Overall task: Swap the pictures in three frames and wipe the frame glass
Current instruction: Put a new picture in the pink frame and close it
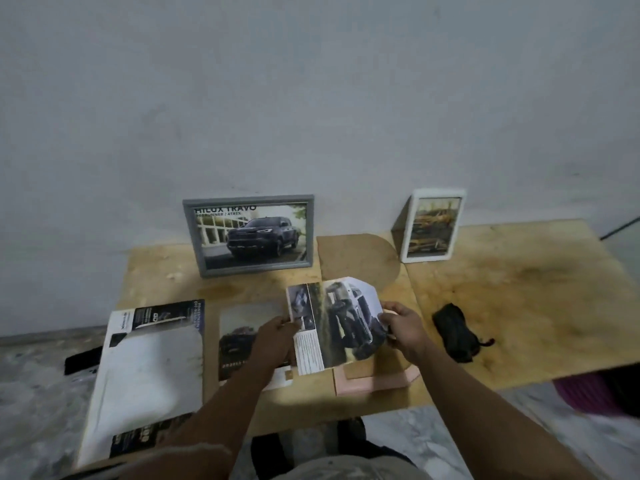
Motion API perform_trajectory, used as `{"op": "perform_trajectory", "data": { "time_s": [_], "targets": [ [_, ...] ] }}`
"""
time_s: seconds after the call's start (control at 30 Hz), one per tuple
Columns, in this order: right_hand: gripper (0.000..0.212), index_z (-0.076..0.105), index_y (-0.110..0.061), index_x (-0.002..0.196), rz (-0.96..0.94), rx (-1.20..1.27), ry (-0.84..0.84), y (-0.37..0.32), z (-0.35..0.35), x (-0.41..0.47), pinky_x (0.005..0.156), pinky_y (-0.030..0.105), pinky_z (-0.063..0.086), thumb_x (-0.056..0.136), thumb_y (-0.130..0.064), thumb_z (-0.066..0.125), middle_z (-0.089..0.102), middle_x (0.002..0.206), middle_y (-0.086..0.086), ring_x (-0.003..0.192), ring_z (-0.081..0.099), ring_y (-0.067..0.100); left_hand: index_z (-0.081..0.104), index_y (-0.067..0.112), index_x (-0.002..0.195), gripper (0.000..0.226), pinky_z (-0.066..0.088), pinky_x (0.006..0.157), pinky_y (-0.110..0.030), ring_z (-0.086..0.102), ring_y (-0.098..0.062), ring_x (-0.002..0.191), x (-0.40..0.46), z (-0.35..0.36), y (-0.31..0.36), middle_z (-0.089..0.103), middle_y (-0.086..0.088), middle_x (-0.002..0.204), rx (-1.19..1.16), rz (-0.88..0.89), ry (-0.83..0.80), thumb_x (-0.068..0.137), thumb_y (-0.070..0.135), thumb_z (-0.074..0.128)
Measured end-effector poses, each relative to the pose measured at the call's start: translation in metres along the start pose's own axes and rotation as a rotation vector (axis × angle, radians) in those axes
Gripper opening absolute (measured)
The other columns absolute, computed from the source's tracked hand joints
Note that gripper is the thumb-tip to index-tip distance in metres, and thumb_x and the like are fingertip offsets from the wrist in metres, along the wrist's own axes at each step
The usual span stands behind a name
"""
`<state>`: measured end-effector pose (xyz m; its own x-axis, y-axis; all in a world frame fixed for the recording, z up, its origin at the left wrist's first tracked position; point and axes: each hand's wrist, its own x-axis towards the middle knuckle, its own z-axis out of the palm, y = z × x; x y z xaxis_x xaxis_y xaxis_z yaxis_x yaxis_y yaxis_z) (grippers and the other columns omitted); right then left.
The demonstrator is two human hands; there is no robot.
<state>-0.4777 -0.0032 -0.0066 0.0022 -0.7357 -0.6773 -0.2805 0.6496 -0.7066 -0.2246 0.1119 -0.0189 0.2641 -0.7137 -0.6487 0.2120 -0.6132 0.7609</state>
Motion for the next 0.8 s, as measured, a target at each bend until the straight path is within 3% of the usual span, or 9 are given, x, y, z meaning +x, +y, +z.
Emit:
{"op": "perform_trajectory", "data": {
  "time_s": [0.1,0.2,0.3,0.4,0.5,0.57,0.73,0.8],
  "targets": [
    [0.020,0.068,-0.019,0.108,-0.002,-0.003,0.059,0.023,-0.038,0.006,0.064,0.033,0.056,0.098,-0.005,0.058,0.075,0.096,0.012,0.078,0.069,0.024,0.073,0.021,0.101,0.007,0.060,0.088,-0.051,0.074,-0.033,0.091,0.001,0.037,-0.005,0.078,-0.011,0.096,0.120,0.016,-0.040,0.099,0.025,0.068],
    [0.021,0.066,-0.011,0.111,-0.026,-0.052,0.080,0.045,-0.070,0.021,0.076,0.043,0.062,0.093,0.000,0.064,0.072,0.105,0.014,0.090,0.071,0.028,0.075,0.028,0.101,0.005,0.055,0.090,-0.042,0.070,-0.020,0.094,0.008,0.069,-0.015,0.076,0.004,0.097,0.222,0.052,-0.102,0.097,0.031,0.071],
    [0.028,0.063,-0.003,0.118,-0.049,-0.105,0.073,0.062,-0.091,0.034,0.069,0.033,0.060,0.092,0.006,0.066,0.068,0.113,0.020,0.096,0.070,0.030,0.074,0.025,0.111,0.015,0.049,0.081,-0.030,0.067,-0.013,0.094,0.013,0.091,-0.026,0.072,0.007,0.101,0.391,0.093,-0.101,0.097,0.031,0.070],
    [0.032,0.063,0.000,0.119,-0.053,-0.146,0.066,0.076,-0.101,0.047,0.066,0.023,0.059,0.089,0.012,0.066,0.066,0.116,0.022,0.102,0.067,0.032,0.076,0.024,0.111,0.019,0.051,0.077,-0.029,0.070,-0.010,0.094,0.017,0.104,-0.044,0.075,0.006,0.104,0.536,0.143,-0.086,0.097,0.034,0.068],
    [0.031,0.062,0.003,0.120,-0.057,-0.184,0.043,0.080,-0.104,0.057,0.058,0.016,0.054,0.090,0.012,0.065,0.063,0.099,0.018,0.084,0.061,0.024,0.074,0.026,0.108,0.027,0.057,0.082,-0.035,0.070,-0.015,0.098,0.040,0.106,-0.076,0.071,0.004,0.103,0.660,0.117,-0.029,0.091,0.047,0.066],
    [0.030,0.061,0.003,0.117,-0.066,-0.187,0.019,0.081,-0.104,0.061,0.056,0.014,0.052,0.090,0.014,0.065,0.057,0.085,0.016,0.077,0.057,0.023,0.070,0.029,0.118,0.046,0.058,0.092,-0.042,0.066,-0.019,0.107,0.047,0.108,-0.088,0.068,0.001,0.113,0.710,0.095,0.013,0.084,0.058,0.059],
    [0.041,0.064,-0.014,0.123,-0.104,-0.331,0.022,0.088,-0.107,0.075,0.076,0.036,0.062,0.087,-0.004,0.077,0.069,0.087,0.007,0.078,0.069,0.020,0.056,0.021,0.138,0.045,0.051,0.105,-0.043,0.057,-0.027,0.124,0.018,0.128,-0.052,0.052,-0.010,0.133,0.800,0.075,0.016,0.095,0.030,0.066],
    [0.048,0.061,-0.022,0.130,-0.160,-0.449,0.027,0.087,-0.109,0.075,0.082,0.036,0.061,0.087,-0.016,0.080,0.068,0.093,-0.001,0.082,0.069,0.014,0.050,0.018,0.144,0.053,0.051,0.106,-0.043,0.054,-0.028,0.128,0.017,0.131,-0.051,0.049,-0.012,0.140,0.855,0.069,0.010,0.096,0.029,0.067]
  ]
}}
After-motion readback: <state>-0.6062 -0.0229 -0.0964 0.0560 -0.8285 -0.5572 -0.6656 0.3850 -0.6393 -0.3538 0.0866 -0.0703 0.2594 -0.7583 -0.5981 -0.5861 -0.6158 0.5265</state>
